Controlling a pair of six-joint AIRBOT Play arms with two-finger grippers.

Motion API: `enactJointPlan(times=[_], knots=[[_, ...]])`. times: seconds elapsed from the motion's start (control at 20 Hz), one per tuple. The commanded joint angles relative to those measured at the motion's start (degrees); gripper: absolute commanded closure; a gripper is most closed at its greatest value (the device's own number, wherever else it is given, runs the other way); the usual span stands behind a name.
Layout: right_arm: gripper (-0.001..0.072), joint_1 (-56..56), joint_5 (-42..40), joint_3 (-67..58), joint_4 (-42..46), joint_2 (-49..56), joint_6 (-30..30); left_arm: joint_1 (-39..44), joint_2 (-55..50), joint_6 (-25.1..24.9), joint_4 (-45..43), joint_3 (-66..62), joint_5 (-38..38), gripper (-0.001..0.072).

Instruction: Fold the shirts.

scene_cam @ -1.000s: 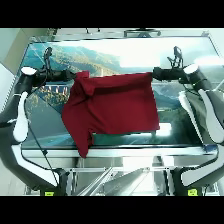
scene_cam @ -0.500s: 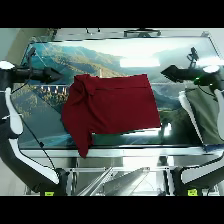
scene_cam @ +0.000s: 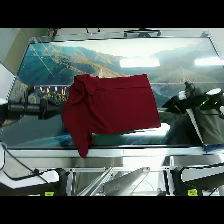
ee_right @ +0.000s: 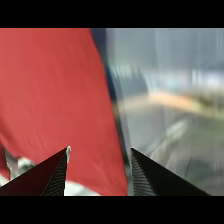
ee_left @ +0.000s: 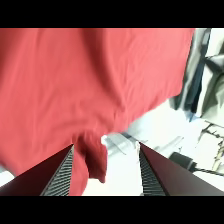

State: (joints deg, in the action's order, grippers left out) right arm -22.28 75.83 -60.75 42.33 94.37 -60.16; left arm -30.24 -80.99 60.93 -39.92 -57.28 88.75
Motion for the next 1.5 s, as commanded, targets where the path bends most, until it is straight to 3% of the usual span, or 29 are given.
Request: enactJointPlan(times=[0.0,0.35,0.55,1.0,1.4,1.45], knots=[[0.0286,0.48,0.02,5.86,1.44,-0.22,1.92,-4.28,8.87,-0.94,0.42,12.61,-3.61,0.0282],[0.0294,6.88,-0.15,8.98,1.62,-0.17,1.90,-9.27,21.99,-0.85,0.59,18.08,-6.78,0.0282],[0.0694,10.08,-2.29,8.94,1.03,-0.46,3.23,-9.42,25.55,-0.83,0.52,18.32,-6.95,0.0283],[0.0694,-5.53,-8.09,7.23,1.03,-9.88,-0.15,-5.60,26.29,2.84,-1.40,18.56,-6.27,0.0282],[0.0694,-7.52,-6.32,7.28,1.57,-10.01,0.20,16.68,25.20,19.28,-25.20,18.62,-11.04,0.0283],[0.0694,-7.50,-6.23,7.28,1.57,-10.01,0.20,17.81,23.93,19.63,-26.01,18.62,-11.80,0.0283]])
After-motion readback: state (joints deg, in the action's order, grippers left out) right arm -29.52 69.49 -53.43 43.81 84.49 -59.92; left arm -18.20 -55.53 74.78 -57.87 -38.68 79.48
